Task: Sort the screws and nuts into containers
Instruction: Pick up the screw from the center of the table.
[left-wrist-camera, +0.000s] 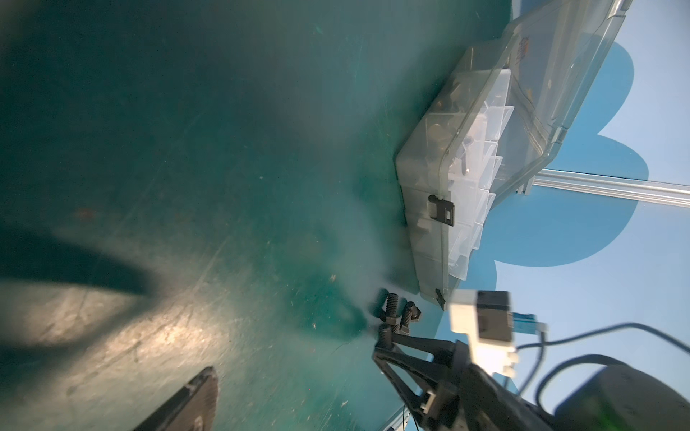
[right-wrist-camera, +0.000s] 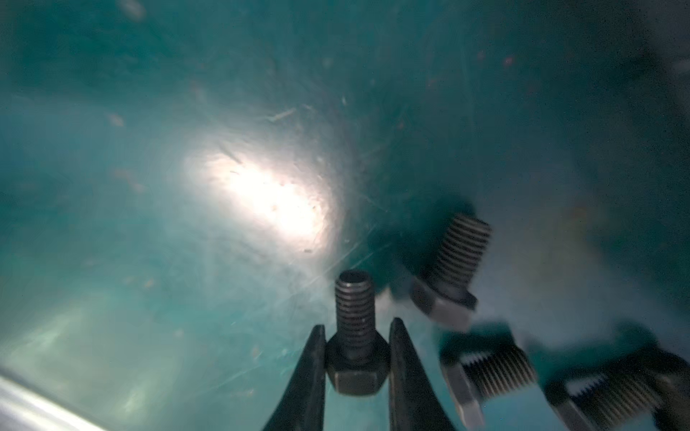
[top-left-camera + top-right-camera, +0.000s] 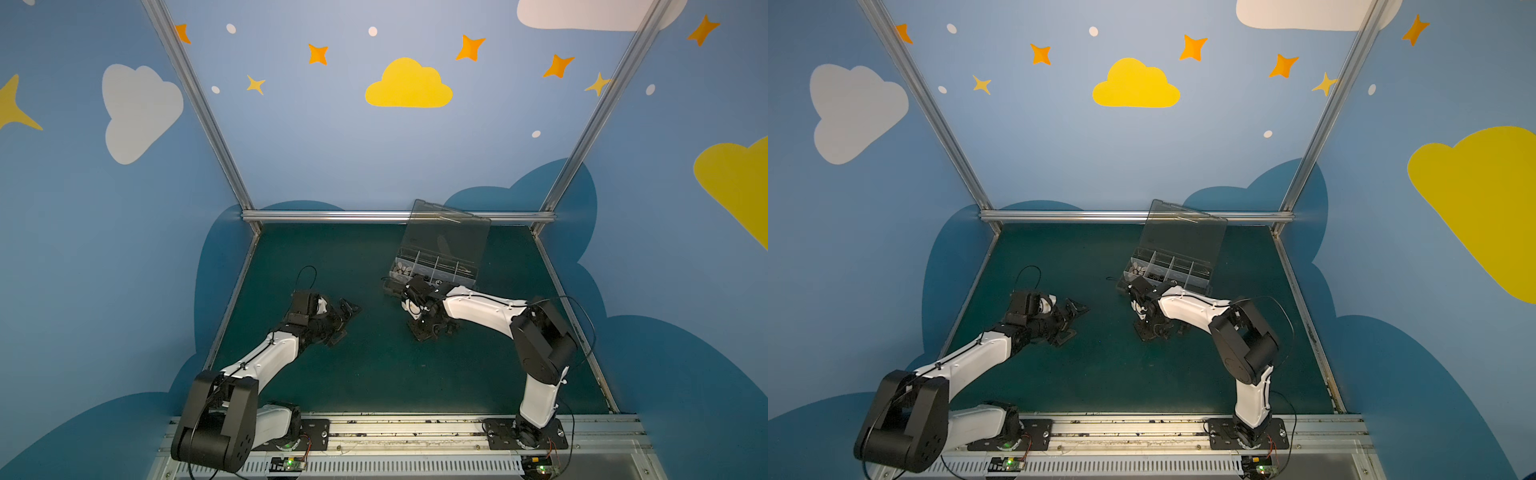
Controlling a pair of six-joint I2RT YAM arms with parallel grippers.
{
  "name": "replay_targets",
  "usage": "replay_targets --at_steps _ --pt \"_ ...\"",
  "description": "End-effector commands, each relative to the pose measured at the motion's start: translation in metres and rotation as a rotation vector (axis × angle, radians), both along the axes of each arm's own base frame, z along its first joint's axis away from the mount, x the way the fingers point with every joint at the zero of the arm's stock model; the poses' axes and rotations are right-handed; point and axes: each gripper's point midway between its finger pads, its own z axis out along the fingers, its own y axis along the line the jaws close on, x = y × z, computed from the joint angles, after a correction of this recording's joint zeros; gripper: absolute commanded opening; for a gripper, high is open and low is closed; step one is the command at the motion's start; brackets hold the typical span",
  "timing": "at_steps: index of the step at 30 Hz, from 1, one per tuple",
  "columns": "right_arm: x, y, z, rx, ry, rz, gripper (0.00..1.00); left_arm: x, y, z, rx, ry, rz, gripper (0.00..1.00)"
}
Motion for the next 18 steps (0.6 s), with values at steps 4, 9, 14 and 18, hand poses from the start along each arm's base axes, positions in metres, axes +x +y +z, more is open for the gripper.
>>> replay_targets --at_steps 4,9,14,18 --pt "0.045 -0.014 0.067 0.127 -0.125 -0.038 0.01 -0.003 0.002 0.0 0.017 -0.005 0.001 1.0" --pt "0.087 -0.038 0.082 0.081 -0.185 -0.092 0.02 -0.002 0.002 0.002 0.016 -0.008 -0.003 1.0" --pt "0.119 -0.055 0.075 0.022 -0.204 -0.137 0.03 -0.002 0.002 0.001 0.018 -0.005 -0.003 1.0" --pt "0.137 -0.063 0.068 0.013 -0.198 -0.171 0.03 -0.002 0.003 0.001 0.019 -0.003 0.0 1.0"
